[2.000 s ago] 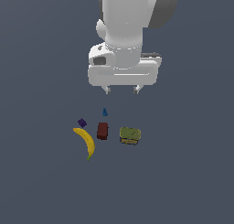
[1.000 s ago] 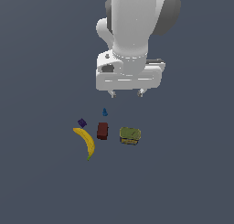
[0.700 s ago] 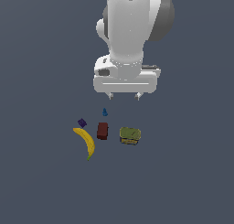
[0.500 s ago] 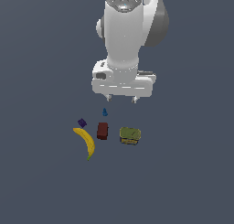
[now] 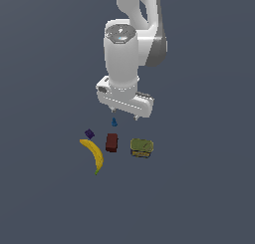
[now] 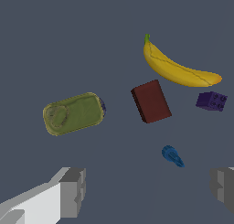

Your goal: Pick up a designated object from a clutter of objects.

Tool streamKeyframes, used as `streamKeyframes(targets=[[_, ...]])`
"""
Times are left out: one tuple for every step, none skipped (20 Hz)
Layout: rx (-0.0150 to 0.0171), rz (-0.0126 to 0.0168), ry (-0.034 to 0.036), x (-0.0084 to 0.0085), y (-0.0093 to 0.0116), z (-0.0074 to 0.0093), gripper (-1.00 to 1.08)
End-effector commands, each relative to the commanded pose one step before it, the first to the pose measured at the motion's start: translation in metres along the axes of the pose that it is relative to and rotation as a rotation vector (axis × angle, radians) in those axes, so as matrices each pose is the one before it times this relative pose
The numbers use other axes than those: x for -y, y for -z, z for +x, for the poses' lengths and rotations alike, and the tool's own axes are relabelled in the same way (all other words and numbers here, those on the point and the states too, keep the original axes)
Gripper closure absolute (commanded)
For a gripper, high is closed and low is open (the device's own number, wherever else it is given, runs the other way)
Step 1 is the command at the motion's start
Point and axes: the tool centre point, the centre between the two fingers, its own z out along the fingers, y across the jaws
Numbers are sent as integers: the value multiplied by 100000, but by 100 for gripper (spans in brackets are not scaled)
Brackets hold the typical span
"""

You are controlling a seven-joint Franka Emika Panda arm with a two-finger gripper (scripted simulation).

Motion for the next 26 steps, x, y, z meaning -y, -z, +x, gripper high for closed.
streamKeyframes(targets=[[-47, -3, -8257, -986, -1398, -342, -92], [-9, -16, -3237, -406, -543, -122, -92], [-12, -20, -3238, -413, -537, -118, -92], [-15, -24, -3240, -420, -530, -115, -92], [-19, -28, -3240, -426, -524, -111, -92], [-22, -32, -3241, -433, -518, -106, -92], [-26, -36, -3243, -440, -511, -101, -92], [-30, -39, -3243, -447, -504, -97, -92], [-35, -43, -3244, -454, -497, -91, -92], [-39, -46, -3245, -460, -490, -85, -92], [-44, -49, -3246, -467, -483, -79, -92], [-49, -52, -3246, -473, -476, -73, -92], [-54, -54, -3246, -479, -469, -66, -92], [-59, -57, -3226, -482, -459, -58, -92], [-62, -56, -3082, -466, -431, -48, -92], [-63, -55, -2915, -446, -402, -39, -92], [-64, -53, -2749, -424, -373, -31, -92], [-64, -51, -2582, -402, -346, -23, -92], [-63, -49, -2416, -379, -319, -16, -92], [-62, -46, -2249, -356, -293, -10, -92], [-60, -43, -2083, -332, -268, -5, -92], [-57, -40, -1916, -307, -243, -1, -92], [-54, -37, -1748, -281, -220, 2, -92], [-51, -33, -1583, -256, -197, 4, -92], [-47, -30, -1416, -230, -175, 6, -92], [-42, -26, -1250, -203, -153, 7, -92]])
